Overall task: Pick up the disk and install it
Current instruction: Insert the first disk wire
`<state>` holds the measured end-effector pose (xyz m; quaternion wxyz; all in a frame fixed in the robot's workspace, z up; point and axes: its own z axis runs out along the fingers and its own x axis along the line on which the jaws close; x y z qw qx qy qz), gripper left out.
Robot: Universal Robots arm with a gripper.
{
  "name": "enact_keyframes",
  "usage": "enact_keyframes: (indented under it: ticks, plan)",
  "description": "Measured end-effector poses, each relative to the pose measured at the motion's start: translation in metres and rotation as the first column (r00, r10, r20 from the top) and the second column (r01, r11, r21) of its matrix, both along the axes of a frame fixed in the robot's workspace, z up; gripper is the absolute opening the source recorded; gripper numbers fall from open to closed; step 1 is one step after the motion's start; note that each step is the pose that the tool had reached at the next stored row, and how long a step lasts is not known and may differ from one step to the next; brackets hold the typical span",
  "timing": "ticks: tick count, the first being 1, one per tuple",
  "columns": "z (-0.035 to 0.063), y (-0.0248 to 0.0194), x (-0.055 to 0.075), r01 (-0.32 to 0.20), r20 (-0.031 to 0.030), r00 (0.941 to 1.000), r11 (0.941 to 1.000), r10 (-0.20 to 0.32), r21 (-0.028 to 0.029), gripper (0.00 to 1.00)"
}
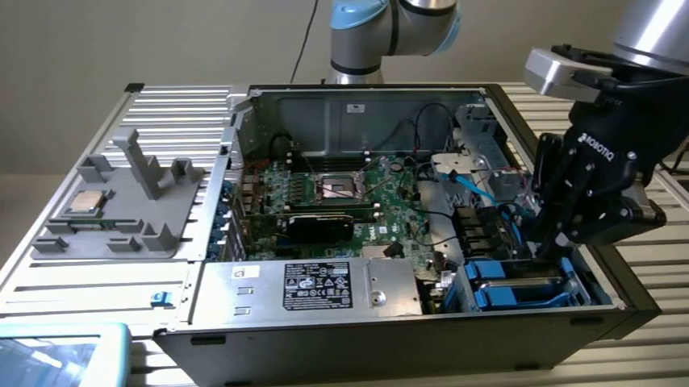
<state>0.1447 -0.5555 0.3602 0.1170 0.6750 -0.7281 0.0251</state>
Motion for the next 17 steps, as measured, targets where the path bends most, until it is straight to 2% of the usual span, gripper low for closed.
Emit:
enact_keyframes:
  ticks: [3, 5, 8, 12, 13, 14, 17]
  plan:
    - [0.0114, 0.0005, 0.000, 0.000, 0.0004, 1.0000, 1.0000, 0.000, -0.0063, 0.31]
    - [0.0180, 0.0021, 0.000, 0.000, 0.0008, 1.0000, 0.9999, 0.000, -0.0129, 0.31]
    - [0.0232, 0.0075, 0.000, 0.000, 0.0014, 1.0000, 0.9995, 0.000, -0.0301, 0.31]
    - [0.0257, 0.0147, -0.002, 0.000, 0.0015, 1.0000, 0.9982, 0.000, -0.0606, 0.31]
    - [0.0257, 0.0160, -0.003, 0.000, 0.0017, 1.0000, 0.9979, 0.000, -0.0641, 0.31]
    - [0.0257, 0.0168, -0.003, 0.000, 0.0018, 1.0000, 0.9979, 0.000, -0.0652, 0.31]
    - [0.0256, 0.0171, -0.003, 0.000, 0.0019, 1.0000, 0.9979, 0.000, -0.0652, 0.31]
